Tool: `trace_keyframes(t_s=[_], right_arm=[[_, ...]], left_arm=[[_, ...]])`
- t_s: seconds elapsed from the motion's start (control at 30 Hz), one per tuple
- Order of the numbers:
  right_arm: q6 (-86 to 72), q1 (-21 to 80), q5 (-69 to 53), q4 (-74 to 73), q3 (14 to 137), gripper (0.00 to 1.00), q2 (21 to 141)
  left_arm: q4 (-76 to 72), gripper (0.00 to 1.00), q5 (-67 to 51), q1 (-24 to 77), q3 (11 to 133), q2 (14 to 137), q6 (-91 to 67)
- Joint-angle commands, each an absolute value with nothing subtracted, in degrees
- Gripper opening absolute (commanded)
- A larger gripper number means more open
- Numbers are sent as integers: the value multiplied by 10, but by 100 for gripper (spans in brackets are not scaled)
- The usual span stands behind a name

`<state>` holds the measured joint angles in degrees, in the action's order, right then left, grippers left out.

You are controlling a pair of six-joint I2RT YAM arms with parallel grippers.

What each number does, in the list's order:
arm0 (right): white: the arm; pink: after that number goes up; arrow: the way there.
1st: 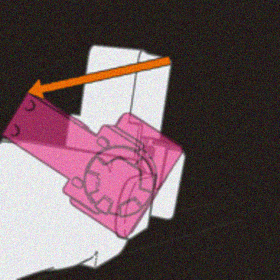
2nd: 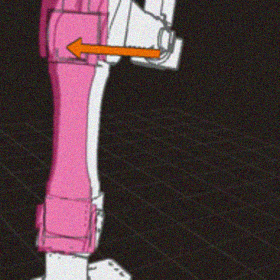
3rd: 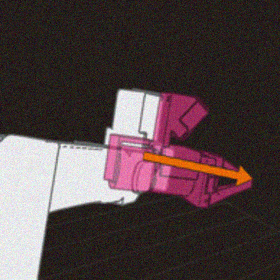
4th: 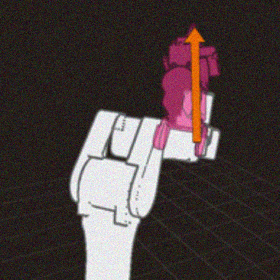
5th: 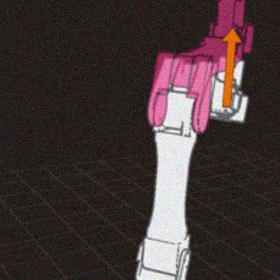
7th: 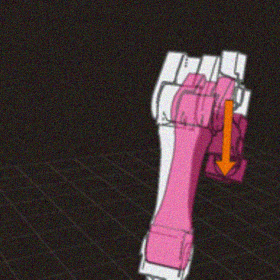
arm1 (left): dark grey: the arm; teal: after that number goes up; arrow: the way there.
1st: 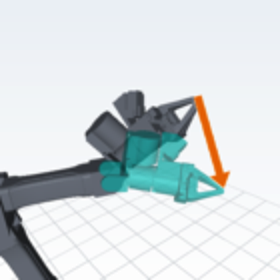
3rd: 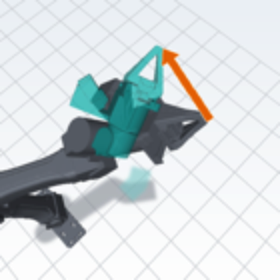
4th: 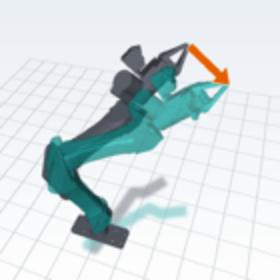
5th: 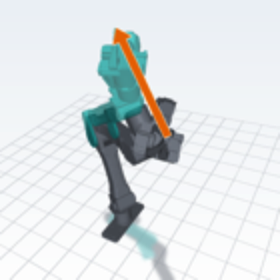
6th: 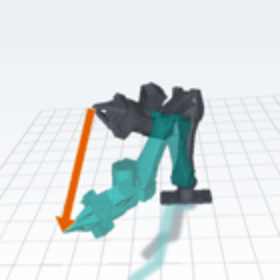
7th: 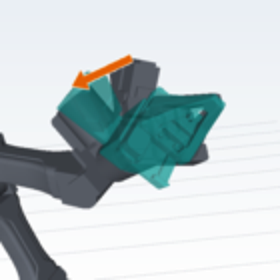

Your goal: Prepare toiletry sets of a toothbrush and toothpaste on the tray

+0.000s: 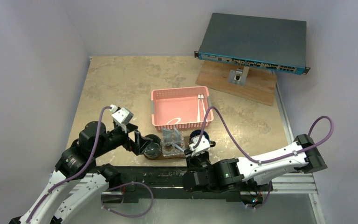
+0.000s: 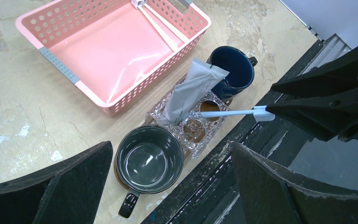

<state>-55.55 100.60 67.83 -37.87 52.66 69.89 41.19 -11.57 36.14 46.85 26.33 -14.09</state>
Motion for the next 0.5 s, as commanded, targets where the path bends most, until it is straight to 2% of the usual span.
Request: trace_keyframes(t_s=[0.0, 0.2, 0.47], right_arm=[[-585, 1008, 714, -416, 559, 40, 656], [-542, 981, 686, -422, 585, 41, 632], [-455, 868, 606, -360, 585, 43, 628]], left_arm=[[393, 100, -119, 363, 468, 263, -135], [393, 100, -118, 363, 468, 263, -134], [394, 100, -118, 363, 468, 259, -136]])
